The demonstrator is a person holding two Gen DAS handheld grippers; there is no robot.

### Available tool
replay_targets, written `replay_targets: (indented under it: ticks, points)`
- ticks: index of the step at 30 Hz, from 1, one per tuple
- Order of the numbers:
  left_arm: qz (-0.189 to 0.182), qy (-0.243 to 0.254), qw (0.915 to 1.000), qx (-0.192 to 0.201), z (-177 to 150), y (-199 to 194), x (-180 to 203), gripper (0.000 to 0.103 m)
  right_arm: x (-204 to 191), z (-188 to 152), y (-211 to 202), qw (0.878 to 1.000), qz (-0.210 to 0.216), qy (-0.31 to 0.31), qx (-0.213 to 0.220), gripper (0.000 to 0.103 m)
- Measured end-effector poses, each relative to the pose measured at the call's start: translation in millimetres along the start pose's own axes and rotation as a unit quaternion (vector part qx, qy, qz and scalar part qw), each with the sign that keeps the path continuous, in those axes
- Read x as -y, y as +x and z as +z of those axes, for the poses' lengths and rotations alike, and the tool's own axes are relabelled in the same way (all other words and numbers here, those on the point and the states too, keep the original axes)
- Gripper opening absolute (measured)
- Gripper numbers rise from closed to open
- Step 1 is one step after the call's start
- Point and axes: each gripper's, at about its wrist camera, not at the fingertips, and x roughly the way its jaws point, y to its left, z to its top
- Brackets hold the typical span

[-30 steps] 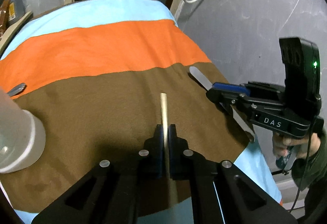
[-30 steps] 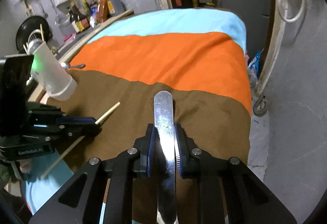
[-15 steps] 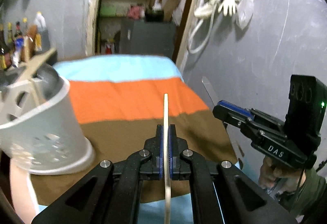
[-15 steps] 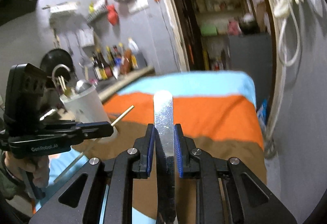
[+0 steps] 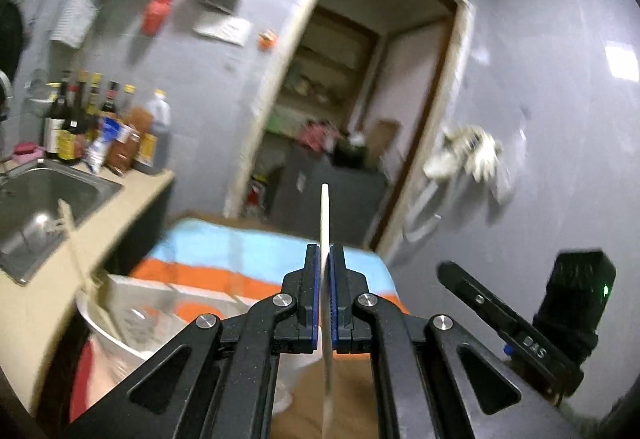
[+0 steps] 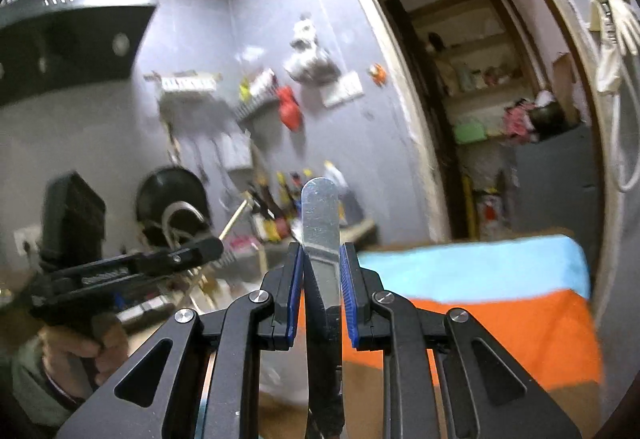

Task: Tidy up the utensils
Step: 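Lift the chopstick and knife with both grippers and carry them over the caddy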

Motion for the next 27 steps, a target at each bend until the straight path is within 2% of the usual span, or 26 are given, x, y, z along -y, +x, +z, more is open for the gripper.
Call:
replay_targets:
  ticks: [5,10,16,22,27]
  points:
    - [0.017,-0.035,0.9982,0.045,28,-8,-48,0.002,-9,14,33,0.997,0.057,0.038,0.042,0.016]
    - [0.001,-0.083,0.9899,0.115,44,-16,-97,0.002,-18,22,61,0.991,0.087,0.061,0.085,0.016]
    - [0.019,-0.085,0.9811,0.173,51,-20,-127,0.002,-22,17,80,0.987,0.081,0.061,0.123,0.016]
    - [0.074,-0.068,0.9680,0.230,33,-24,-129,0.002,-24,7,91,0.988,0.052,0.046,0.141,0.016]
    - [0.113,-0.063,0.9581,0.256,21,-24,-129,0.002,-20,-1,95,0.987,0.039,0.055,0.148,0.016]
